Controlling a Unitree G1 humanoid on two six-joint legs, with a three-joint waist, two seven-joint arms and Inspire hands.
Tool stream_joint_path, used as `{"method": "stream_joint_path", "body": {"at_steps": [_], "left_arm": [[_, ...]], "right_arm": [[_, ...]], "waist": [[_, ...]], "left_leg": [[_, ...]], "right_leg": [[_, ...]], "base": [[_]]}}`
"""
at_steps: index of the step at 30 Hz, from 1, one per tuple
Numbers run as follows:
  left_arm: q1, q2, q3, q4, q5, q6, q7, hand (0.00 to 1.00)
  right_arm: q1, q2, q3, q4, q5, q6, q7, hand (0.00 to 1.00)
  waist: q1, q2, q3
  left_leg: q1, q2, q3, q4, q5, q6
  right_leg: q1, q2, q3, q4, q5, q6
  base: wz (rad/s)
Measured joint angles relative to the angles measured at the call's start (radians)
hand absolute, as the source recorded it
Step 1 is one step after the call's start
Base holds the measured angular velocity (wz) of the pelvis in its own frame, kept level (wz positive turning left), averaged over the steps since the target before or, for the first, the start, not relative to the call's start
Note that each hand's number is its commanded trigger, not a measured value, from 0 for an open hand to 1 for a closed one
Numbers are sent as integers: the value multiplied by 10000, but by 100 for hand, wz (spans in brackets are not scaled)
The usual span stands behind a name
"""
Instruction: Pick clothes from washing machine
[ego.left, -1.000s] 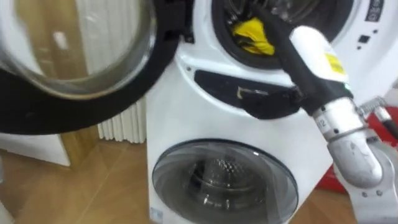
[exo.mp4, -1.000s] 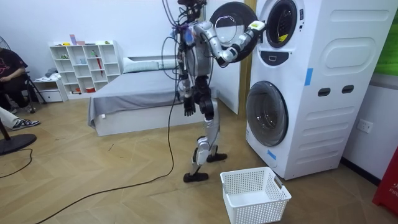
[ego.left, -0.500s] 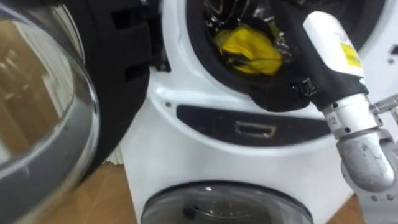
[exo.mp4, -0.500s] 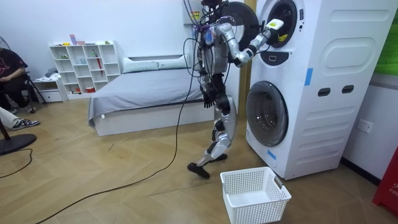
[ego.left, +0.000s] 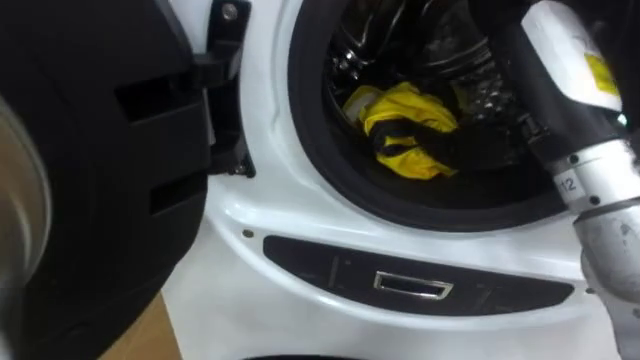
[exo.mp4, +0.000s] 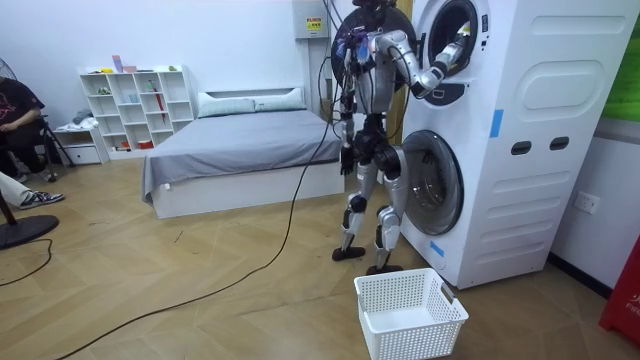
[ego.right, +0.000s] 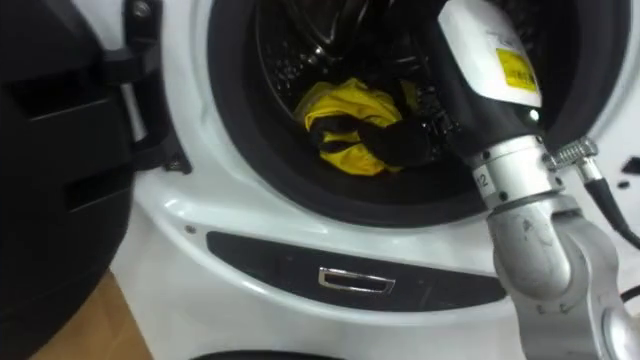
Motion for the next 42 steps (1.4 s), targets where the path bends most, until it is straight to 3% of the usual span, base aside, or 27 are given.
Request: {"method": "stream_joint_path", "body": {"at_steps": [2, 4, 10, 15, 18, 21, 23, 27, 42], "left_arm": [[107, -99, 29, -18, 6, 3, -7, 0], [107, -201, 60, -35, 8, 5, -9, 0], [75, -215, 87, -102, 0, 16, -147, 0], [-206, -151, 55, -117, -76, 227, -316, 0], [-205, -105, 52, -117, -171, 354, -267, 0], [-68, 18, 69, -145, -148, 440, -277, 0], [-16, 173, 71, -157, -91, 670, -317, 0], [11, 221, 131, -179, -94, 871, -519, 0], [-183, 245, 192, -426, -85, 977, -393, 0]], "right_arm": [[-74, 0, -44, 0, 125, 15, 1, 0], [-370, 0, -52, 0, 127, 19, 16, 0], [-817, 0, -36, 10, 102, 134, 426, 0], [-891, -109, 77, 379, 308, 337, 913, 0], [-1067, -404, 389, 510, 292, 585, 1403, 0], [-1353, -404, 384, 770, 480, 915, 1963, 0], [-1459, -462, 385, 947, 752, 1166, 2411, 0], [-1459, -662, 410, 957, 796, 1396, 3009, 0], [-1449, -745, 420, 1204, 224, 1448, 5074, 0]], "waist": [[8, -38, -14], [-25, -88, 73], [63, -137, 41], [269, -197, 51], [263, -305, 95], [252, -462, 115], [376, -598, 85], [535, -657, 54], [457, -724, 114]], "left_leg": [[11, 49, 1, -80, -13, -23], [-5, 63, 12, -117, -24, -40], [13, 101, 12, -239, -43, -64], [18, 103, -33, -237, -41, -63], [-4, 98, -50, -277, -41, -65], [-4, 98, -62, -284, -53, -86], [-4, 106, -69, -278, -62, -101], [35, 109, -160, -253, -62, -101], [335, 93, -308, -278, -68, -111]], "right_leg": [[46, 17, 14, -121, 3, -6], [22, 97, 50, -156, 3, -6], [20, 167, 52, -238, 5, -6], [40, 153, -21, -247, 5, -7], [44, 138, -27, -246, 6, -9], [62, 145, -36, -281, 6, -15], [67, 140, -123, -286, 26, -46], [143, 131, -206, -295, 27, -47], [540, 101, -321, -421, 26, -46]], "base": [[2], [0], [0], [2], [0], [0], [0], [7], [2]]}}
